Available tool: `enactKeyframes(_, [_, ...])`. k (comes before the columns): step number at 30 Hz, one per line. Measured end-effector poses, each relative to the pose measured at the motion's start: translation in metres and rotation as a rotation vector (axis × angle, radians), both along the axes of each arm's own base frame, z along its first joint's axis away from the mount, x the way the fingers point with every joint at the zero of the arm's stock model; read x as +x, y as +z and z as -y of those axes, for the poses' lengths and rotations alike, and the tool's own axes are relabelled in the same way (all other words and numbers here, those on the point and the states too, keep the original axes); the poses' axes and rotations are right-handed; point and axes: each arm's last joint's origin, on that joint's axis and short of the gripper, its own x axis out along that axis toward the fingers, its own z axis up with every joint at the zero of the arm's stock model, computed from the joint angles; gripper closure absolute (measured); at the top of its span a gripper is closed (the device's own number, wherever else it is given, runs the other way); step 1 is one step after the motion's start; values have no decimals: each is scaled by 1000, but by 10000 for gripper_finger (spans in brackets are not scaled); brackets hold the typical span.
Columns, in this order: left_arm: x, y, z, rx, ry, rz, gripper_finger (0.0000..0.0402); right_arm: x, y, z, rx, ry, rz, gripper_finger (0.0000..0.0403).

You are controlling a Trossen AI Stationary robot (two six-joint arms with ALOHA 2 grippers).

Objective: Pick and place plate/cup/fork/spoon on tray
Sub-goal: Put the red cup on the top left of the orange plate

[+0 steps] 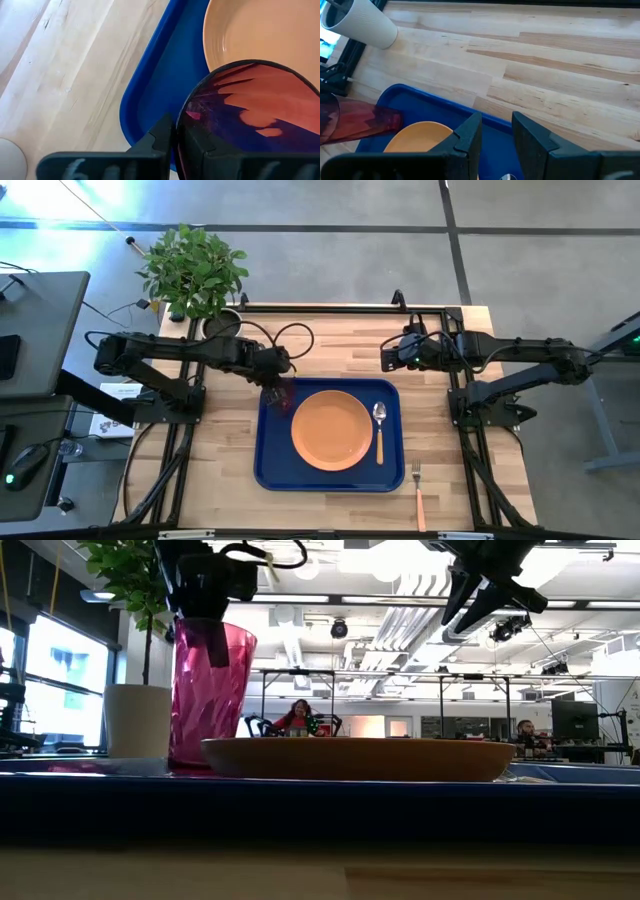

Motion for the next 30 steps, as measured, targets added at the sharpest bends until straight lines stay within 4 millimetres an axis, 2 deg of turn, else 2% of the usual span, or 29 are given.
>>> enactKeyframes(16, [0,0,-1,9,6,-1,341,0,0,0,-1,2,-2,304])
enactKeyframes(30, [0,0,-3,21,-20,-7,272,0,0,0,-1,2,-2,304])
